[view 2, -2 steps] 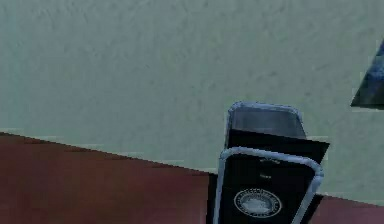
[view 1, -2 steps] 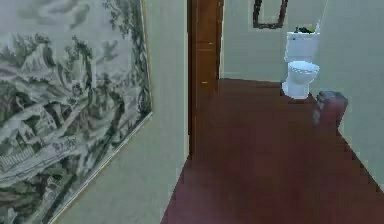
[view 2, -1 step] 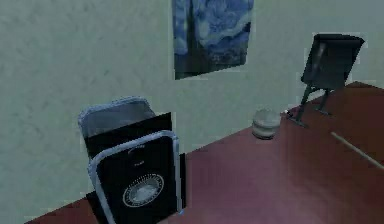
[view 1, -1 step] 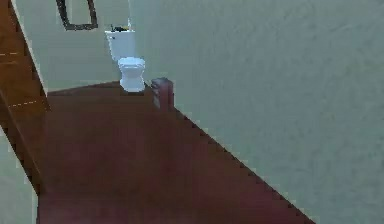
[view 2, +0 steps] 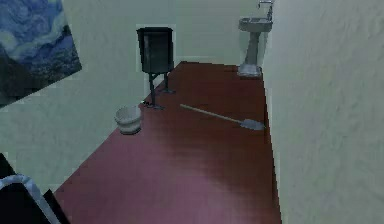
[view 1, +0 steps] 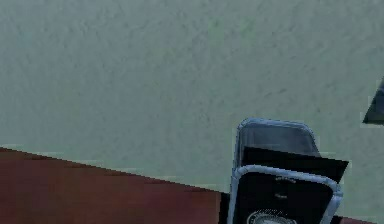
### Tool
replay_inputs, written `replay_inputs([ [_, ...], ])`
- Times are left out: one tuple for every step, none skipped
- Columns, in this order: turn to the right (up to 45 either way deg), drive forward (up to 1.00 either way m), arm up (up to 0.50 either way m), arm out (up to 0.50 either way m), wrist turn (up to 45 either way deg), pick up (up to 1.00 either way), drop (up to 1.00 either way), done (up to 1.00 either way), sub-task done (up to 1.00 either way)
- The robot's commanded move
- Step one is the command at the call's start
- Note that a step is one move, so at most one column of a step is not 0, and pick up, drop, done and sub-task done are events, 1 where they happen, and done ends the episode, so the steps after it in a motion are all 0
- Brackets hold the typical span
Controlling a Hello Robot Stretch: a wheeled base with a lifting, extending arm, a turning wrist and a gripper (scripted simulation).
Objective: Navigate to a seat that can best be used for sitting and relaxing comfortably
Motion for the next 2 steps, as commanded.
replay_inputs([
  [12.0, 0.00, 0.00, 0.00, 0.0, 0.00, 0.00, 0.00, 0.00],
  [0.0, 0.10, 0.00, 0.00, 0.0, 0.00, 0.00, 0.00, 0.00],
])
